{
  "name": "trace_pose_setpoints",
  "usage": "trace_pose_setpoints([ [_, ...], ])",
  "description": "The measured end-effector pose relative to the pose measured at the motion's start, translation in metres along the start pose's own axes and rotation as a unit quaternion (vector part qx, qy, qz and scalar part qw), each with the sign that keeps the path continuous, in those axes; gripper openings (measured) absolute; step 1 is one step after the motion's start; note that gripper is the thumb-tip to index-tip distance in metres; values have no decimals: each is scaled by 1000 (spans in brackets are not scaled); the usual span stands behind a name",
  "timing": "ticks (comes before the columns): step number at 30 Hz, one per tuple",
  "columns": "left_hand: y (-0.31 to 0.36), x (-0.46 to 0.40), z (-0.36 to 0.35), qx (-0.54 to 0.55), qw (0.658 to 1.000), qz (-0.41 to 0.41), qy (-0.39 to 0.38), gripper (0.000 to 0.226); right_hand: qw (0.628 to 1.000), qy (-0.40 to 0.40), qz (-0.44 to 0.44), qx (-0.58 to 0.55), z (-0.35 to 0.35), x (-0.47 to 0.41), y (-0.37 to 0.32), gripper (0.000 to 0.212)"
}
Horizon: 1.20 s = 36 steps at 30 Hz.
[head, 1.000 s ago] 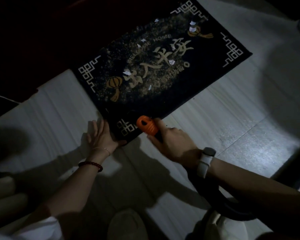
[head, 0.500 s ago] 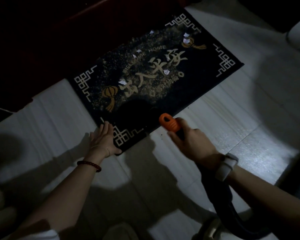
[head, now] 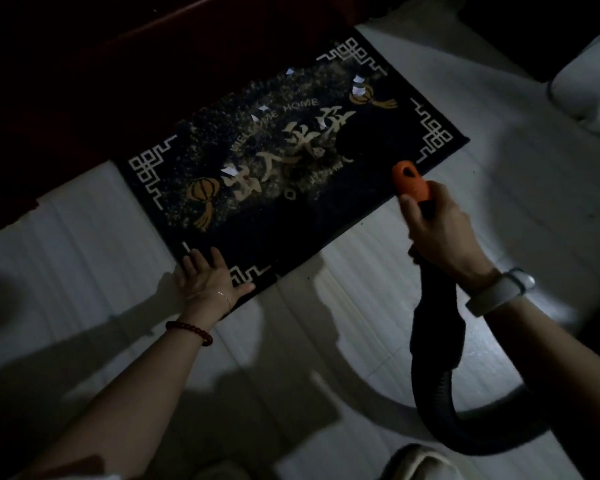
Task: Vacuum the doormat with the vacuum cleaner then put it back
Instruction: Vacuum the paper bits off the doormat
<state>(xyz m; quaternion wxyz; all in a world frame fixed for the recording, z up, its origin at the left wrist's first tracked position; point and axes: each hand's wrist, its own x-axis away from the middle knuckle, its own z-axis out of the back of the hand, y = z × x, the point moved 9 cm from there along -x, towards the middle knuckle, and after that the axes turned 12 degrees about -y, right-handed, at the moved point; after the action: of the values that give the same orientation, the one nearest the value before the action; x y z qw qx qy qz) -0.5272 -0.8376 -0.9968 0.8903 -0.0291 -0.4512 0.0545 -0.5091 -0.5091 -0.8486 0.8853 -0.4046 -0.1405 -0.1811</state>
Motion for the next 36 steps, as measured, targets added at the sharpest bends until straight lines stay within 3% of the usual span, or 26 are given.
trace_pose_setpoints([
  [4, -1, 0, -2, 14, 1000, -4, 5, 102, 998, 13, -52, -25, 8, -20, 18, 40],
  [7, 0, 0, -3, 28, 1000, -13, 0, 102, 999, -4, -33, 19, -18, -23, 13, 34],
  [13, -1, -2, -4, 27, 1000, -11, 2, 101, 993, -108, -5, 37, -60, 5, 9, 39],
  [20, -1, -4, -5, 34, 999, -12, 7, 101, 999, -36, -28, -11, -11, -23, 10, 41],
  [27, -2, -2, -8, 66, 997, -28, 12, 101, 987, -150, 12, 47, -78, 25, 5, 40],
  [33, -3, -3, -11, 94, 995, -40, 10, 102, 999, -38, -12, -24, -23, 6, 14, 40],
  [36, -3, -3, -11, 89, 995, -36, 10, 101, 996, -85, 0, 18, -55, 20, 11, 39],
])
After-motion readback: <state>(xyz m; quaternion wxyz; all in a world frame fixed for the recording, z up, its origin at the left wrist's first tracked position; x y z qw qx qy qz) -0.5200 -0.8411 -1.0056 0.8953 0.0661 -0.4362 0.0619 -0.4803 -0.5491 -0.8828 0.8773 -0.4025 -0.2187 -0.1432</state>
